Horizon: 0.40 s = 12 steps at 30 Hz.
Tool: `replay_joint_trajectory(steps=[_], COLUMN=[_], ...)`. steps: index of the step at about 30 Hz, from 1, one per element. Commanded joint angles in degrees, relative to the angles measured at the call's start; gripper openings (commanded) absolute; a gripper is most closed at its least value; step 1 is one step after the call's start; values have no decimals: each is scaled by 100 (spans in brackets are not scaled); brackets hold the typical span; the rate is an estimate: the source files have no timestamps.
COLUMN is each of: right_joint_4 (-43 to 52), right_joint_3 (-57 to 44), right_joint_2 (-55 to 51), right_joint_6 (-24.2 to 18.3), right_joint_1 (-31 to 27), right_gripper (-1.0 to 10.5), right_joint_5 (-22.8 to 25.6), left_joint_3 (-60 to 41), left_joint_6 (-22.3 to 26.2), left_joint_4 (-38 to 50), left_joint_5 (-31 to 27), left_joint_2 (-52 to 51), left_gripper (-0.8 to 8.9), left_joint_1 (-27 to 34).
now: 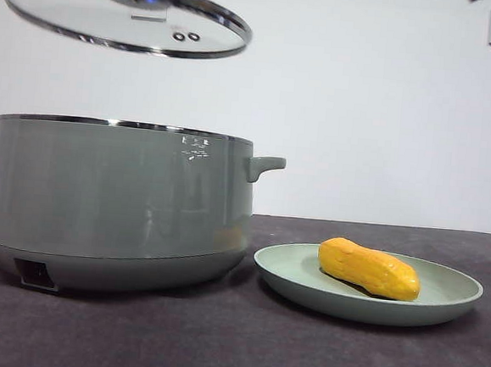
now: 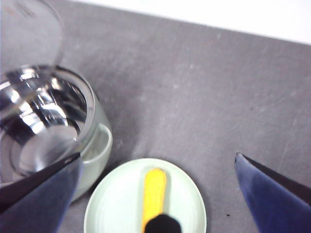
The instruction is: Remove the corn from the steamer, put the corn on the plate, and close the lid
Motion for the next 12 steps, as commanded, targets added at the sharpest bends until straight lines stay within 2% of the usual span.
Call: replay_joint_trajectory(steps=[1, 12], right_joint_4=[-17, -426], right_joint_3=[-44, -44], right_joint_2=[-120, -243], right_joint_6=[103, 146], right_joint_1=[9, 9], right_gripper=[563, 563], right_joint_5=[20, 22], left_joint_3=[-391, -1781], left_joint_6=[-284, -706], left_joint_4=[590, 1880], left_joint_5=[28, 17], left_joint_2=[-85, -85], left_gripper=[-10, -10], left_joint_1=[7, 7])
